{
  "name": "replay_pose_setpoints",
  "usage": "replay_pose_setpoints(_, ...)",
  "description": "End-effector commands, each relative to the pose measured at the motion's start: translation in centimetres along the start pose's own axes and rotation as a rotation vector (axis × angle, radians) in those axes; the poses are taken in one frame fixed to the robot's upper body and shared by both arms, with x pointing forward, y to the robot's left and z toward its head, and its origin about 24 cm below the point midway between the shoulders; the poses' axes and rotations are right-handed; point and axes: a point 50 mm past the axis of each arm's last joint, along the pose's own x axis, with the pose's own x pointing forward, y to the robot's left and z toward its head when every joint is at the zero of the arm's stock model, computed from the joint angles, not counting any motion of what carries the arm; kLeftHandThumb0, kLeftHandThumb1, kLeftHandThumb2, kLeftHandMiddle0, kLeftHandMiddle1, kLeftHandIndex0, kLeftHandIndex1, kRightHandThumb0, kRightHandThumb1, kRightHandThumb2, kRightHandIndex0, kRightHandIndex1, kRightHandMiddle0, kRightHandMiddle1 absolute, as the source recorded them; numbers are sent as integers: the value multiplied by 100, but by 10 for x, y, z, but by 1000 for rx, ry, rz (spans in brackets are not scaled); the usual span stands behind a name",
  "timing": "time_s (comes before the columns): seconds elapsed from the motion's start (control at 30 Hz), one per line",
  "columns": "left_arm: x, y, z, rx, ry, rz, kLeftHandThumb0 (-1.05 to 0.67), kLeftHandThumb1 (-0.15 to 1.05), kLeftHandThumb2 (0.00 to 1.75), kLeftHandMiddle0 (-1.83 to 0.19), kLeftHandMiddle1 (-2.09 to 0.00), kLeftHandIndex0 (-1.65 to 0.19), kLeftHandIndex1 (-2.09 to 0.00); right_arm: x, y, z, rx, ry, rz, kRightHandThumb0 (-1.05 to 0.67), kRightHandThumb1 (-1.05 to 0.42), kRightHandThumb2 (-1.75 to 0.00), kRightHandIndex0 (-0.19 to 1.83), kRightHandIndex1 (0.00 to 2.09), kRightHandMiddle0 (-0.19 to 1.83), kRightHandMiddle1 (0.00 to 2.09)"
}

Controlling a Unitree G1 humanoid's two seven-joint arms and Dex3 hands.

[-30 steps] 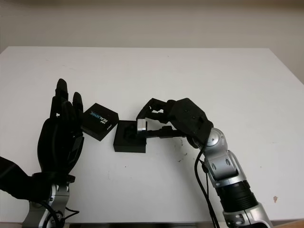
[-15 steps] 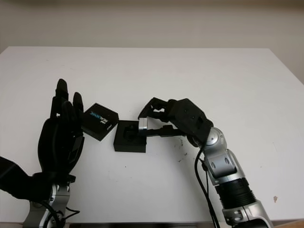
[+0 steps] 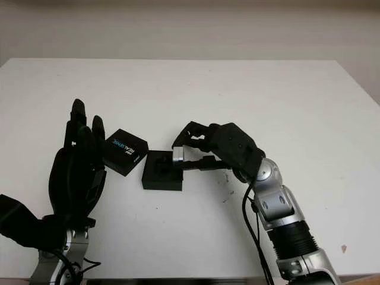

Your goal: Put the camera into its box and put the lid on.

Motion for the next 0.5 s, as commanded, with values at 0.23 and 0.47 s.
replay_pose_setpoints(0.23,2,-2,2,-4,-23,0,-72,105,56,19,-5,19,-3,2,5,7,19,-18,34,-40,-94,-5,38,5,28,184)
replay_pose_setpoints(0.47,1,-1,3,1,-28,-1,-72,105,57,19,-5,19,-2,4,7,6,26,-10,40,-40,-94,-5,37,5,28,183)
